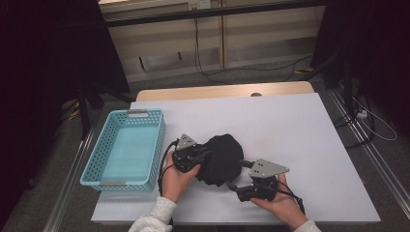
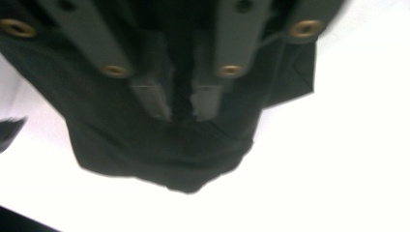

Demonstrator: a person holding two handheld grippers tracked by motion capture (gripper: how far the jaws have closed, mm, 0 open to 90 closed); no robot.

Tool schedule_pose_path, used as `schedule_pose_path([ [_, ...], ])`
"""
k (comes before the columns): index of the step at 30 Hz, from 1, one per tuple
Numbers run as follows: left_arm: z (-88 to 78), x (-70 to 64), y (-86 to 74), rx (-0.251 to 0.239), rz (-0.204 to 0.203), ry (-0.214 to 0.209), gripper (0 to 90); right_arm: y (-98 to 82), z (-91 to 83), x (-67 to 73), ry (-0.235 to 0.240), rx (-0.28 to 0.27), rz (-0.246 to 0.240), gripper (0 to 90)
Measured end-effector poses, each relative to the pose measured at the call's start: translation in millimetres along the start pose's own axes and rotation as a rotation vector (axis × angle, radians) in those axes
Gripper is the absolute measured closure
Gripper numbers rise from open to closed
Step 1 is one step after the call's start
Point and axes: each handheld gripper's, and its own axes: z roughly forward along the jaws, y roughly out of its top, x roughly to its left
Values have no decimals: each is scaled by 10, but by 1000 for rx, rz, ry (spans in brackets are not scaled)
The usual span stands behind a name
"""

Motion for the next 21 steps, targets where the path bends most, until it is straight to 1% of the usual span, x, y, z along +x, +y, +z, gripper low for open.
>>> schedule_pose_path([
  [1,-20,4,15,-2,9,7,548,6,33,10,15,7,-1,236],
  [2,-50,8,30,0,21,21,473,10,69,23,28,15,-1,298],
  [3,-81,10,41,-4,23,27,414,15,104,38,42,24,-6,353],
  [4,-113,15,48,-10,16,26,365,21,139,56,44,37,-15,377],
  [5,-148,25,53,-15,8,26,323,33,171,72,32,52,-31,421],
  [6,-182,36,54,-20,0,28,294,45,198,78,32,60,-42,496],
  [7,-215,45,52,-24,-4,36,276,59,219,81,38,69,-38,563],
  [8,-240,52,48,-29,-5,35,268,74,234,77,28,75,-41,657],
  [9,-262,59,40,-31,-4,34,267,87,240,65,19,77,-43,790],
  [10,-276,64,27,-34,-5,37,264,103,239,44,21,75,-41,859],
  [11,-287,66,10,-32,-11,35,260,118,228,19,19,64,-30,880],
  [12,-299,69,-4,-25,-6,32,259,132,208,-12,11,55,-19,886],
  [14,-320,69,-26,-26,-4,31,258,160,148,-80,-16,49,2,889],
  [16,-337,76,-31,-27,-8,28,251,178,76,-167,-34,28,38,889],
  [17,-350,76,-28,-29,-2,33,247,185,35,-212,-44,17,53,890],
  [19,-364,60,-17,-47,6,16,236,192,-49,-299,-67,-1,72,890],
  [20,-370,45,-5,-56,14,6,230,190,-90,-339,-77,-12,91,890],
  [21,-373,33,10,-54,26,-6,222,182,-125,-384,-86,-23,113,890],
])
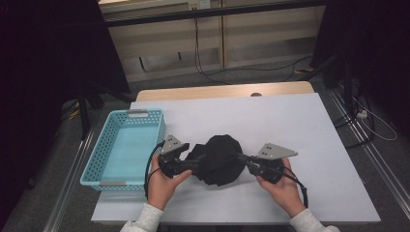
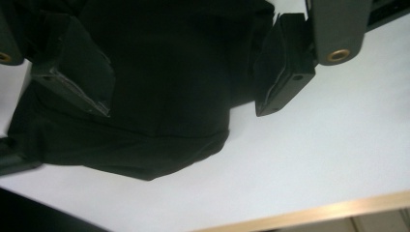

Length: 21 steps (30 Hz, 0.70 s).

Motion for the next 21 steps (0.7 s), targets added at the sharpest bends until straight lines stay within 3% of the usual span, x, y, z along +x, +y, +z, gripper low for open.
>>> schedule_pose_path([
  [3,14,-21,14,4,9,-20,197,-18,-47,-99,-13,-11,39,889],
  [10,48,-32,-16,23,11,-38,178,-36,-151,-216,-64,-9,47,889],
  [17,22,27,-27,18,-6,-14,179,-115,-328,-469,-143,8,110,889],
  [21,35,41,-44,28,0,-13,182,-148,-388,-545,-172,25,109,889],
])
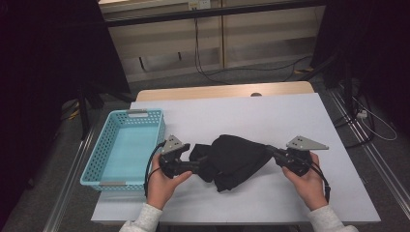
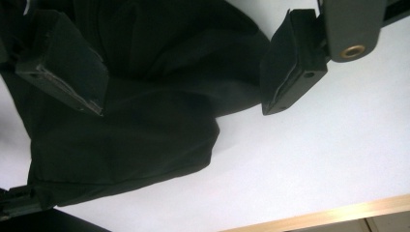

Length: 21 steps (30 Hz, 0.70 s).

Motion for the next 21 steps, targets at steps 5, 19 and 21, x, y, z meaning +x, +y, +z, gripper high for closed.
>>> schedule_pose_path([
  [5,31,30,-38,12,-13,5,184,-35,-20,-50,-17,15,12,888],
  [19,138,30,-60,45,-19,-20,228,-74,-76,-61,9,31,4,750],
  [21,142,16,-59,48,-14,-24,225,-53,-88,-26,12,28,-17,656],
])
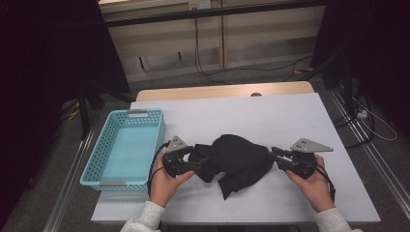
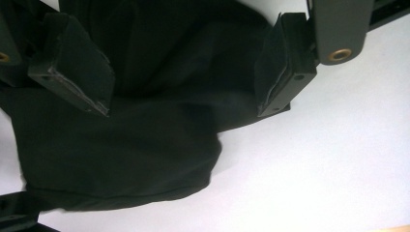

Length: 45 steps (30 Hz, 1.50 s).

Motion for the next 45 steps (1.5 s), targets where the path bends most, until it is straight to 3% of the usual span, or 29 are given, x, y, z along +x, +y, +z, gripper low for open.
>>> schedule_pose_path([
  [4,-19,-2,-12,1,7,6,214,115,-28,144,33,-55,-56,494],
  [7,-35,-18,-9,-5,2,1,213,143,38,302,87,-43,-92,432],
  [12,-60,-39,-47,3,5,-6,213,128,255,526,165,12,-130,345],
  [13,-70,-35,-58,7,3,-1,209,131,363,621,197,49,-163,313],
  [17,-111,-35,-90,5,-5,2,208,138,512,777,226,88,-217,275],
  [19,-132,-33,-106,5,0,8,207,135,600,868,238,107,-228,296],
  [22,-147,-44,-136,9,-14,6,208,146,682,941,194,135,-285,582],
  [24,-154,-44,-153,12,-5,10,208,179,677,883,206,119,-246,808],
  [25,-161,-44,-161,16,-1,13,208,201,656,837,208,101,-218,825],
  [30,-145,-73,-180,29,5,-3,208,290,546,622,144,54,-149,838],
  [36,-102,-122,-187,45,36,-2,208,278,425,311,103,12,-3,837],
  [45,-73,-147,-181,49,29,-38,218,255,316,105,41,-27,58,834],
])
